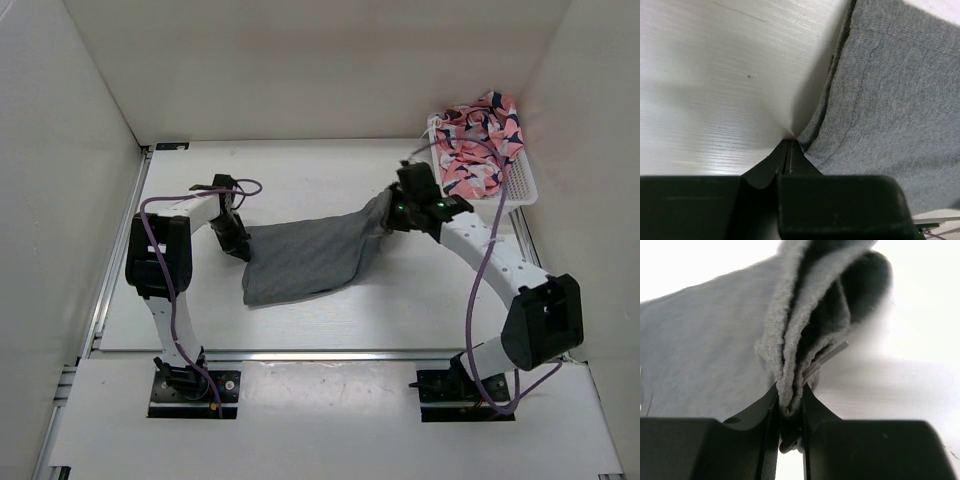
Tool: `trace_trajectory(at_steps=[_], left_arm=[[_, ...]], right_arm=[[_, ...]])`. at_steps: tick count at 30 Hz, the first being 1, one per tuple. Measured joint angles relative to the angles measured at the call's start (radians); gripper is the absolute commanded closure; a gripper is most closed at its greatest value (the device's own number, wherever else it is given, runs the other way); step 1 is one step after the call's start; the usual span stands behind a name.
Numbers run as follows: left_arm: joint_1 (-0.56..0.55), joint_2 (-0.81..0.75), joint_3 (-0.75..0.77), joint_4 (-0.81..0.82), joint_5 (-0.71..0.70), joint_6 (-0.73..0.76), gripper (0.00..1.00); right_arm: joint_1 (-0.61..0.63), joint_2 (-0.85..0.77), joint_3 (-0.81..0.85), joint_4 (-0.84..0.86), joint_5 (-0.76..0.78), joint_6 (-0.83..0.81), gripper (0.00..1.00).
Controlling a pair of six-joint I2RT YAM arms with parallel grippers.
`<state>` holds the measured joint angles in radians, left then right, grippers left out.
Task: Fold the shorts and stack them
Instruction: Fold the shorts
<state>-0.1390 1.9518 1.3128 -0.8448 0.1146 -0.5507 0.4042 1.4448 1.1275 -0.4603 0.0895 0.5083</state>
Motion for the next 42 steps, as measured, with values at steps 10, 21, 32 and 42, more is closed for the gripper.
trace_trajectory(at_steps=[10,21,32,42], left_arm=[[0.0,0.0,-0.001,0.005,0.008,-0.005,0.9],[0.0,0.0,-0.003,0.008,0.009,-0.007,0.9],[0.019,-0.011,-0.013,0.014,0.009,-0.017,0.67],[0.233,-0.153,0.097,-0.077,-0.063,0.01,0.1]], right_arm=[[0.518,0.282,0.471,-0.122,0.252,-0.156,1.0],[0.733,0.502,0.666,-0.205,0.334,-0.216,1.0],[0.766,0.554,0.807,-0.22,0.297,-0.231,0.75],[0.775,0.566,0.77,-0.185,0.18,-0.245,0.01]])
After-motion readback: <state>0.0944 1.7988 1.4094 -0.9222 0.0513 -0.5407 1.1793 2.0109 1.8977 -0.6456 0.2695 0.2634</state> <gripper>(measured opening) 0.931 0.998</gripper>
